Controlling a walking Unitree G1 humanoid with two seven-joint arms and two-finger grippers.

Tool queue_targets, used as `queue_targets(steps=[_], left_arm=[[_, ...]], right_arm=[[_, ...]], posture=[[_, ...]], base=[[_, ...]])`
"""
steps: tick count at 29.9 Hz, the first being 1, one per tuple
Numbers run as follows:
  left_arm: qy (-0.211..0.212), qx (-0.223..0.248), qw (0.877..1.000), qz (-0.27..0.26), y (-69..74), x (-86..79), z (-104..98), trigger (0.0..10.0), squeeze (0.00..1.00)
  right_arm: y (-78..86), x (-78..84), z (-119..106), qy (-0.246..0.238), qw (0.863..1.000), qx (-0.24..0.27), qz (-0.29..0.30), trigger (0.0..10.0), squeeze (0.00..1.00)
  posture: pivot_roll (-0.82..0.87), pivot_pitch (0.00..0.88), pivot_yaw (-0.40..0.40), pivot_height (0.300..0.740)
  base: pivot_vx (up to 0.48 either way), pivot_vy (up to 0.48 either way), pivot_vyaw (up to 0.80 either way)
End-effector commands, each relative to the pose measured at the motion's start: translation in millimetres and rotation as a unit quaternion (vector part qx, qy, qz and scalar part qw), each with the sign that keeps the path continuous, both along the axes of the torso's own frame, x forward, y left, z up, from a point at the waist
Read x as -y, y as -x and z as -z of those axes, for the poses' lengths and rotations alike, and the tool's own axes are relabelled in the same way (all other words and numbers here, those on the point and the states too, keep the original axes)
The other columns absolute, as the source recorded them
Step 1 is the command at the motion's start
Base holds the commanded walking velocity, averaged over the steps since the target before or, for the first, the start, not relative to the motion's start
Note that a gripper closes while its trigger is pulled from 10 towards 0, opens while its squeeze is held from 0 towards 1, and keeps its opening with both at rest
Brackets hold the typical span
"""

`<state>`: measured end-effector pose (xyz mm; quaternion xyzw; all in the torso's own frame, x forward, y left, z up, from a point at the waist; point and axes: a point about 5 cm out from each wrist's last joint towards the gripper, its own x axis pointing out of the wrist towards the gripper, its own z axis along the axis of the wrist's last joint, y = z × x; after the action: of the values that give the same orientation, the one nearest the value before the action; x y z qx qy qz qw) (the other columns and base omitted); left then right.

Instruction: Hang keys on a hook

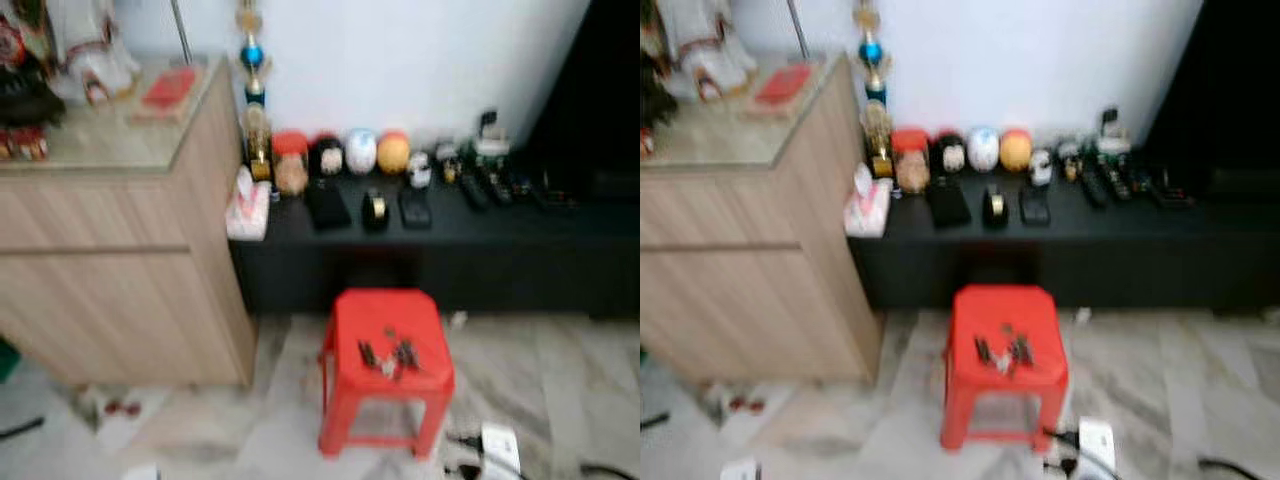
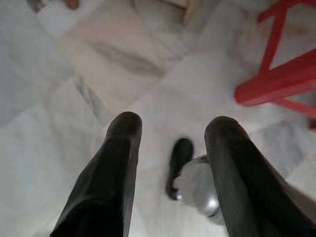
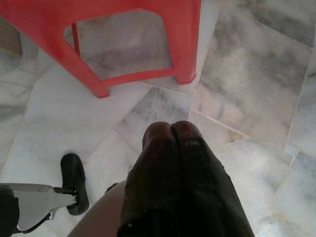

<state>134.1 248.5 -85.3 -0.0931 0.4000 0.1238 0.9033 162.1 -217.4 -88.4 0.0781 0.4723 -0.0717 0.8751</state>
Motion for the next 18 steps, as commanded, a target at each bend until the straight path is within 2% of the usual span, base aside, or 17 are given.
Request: queue_targets(steps=[1,11,16,17,18], left_arm=[[0.009,-0.005,1.0,-0.006,5.2,3.2,3,10.0,0.0],[0.003,-0.005,1.0,0.01,4.6,4.3,3,10.0,0.0],[0.015,0.05,0.998,-0.016,0.3,5.1,-2,10.0,0.0],[0.011,0.072,0.997,-0.018,-2.2,4.5,-5,10.0,0.0],[0.008,0.082,0.996,-0.019,-3.3,4.2,-7,10.0,0.0]], right_arm=[[1.6,6.2,-1,0.004,1.0,0.007,0.01,10.0,0.0],[1.3,7.3,-1,0.006,1.0,0.011,0.014,10.0,0.0],[-4.0,11.4,-7,0.012,0.997,0.06,0.047,10.0,0.0],[-32.7,8.0,-22,0.012,0.991,0.13,0.041,10.0,0.0],[-52.6,4.5,-35,0.014,0.984,0.175,0.03,10.0,0.0]], posture=[[-0.05,0.0,-0.022,0.74],[-0.06,0.0,-0.027,0.74],[-0.03,0.0,-0.039,0.74],[-0.03,0.0,-0.044,0.74],[-0.03,0.0,-0.044,0.74]], base=[[0.0,0.0,0.0],[0.0,0.0,0.0],[0.0,0.0,0.0],[0.0,0.0,0.0],[0.0,0.0,0.0]])
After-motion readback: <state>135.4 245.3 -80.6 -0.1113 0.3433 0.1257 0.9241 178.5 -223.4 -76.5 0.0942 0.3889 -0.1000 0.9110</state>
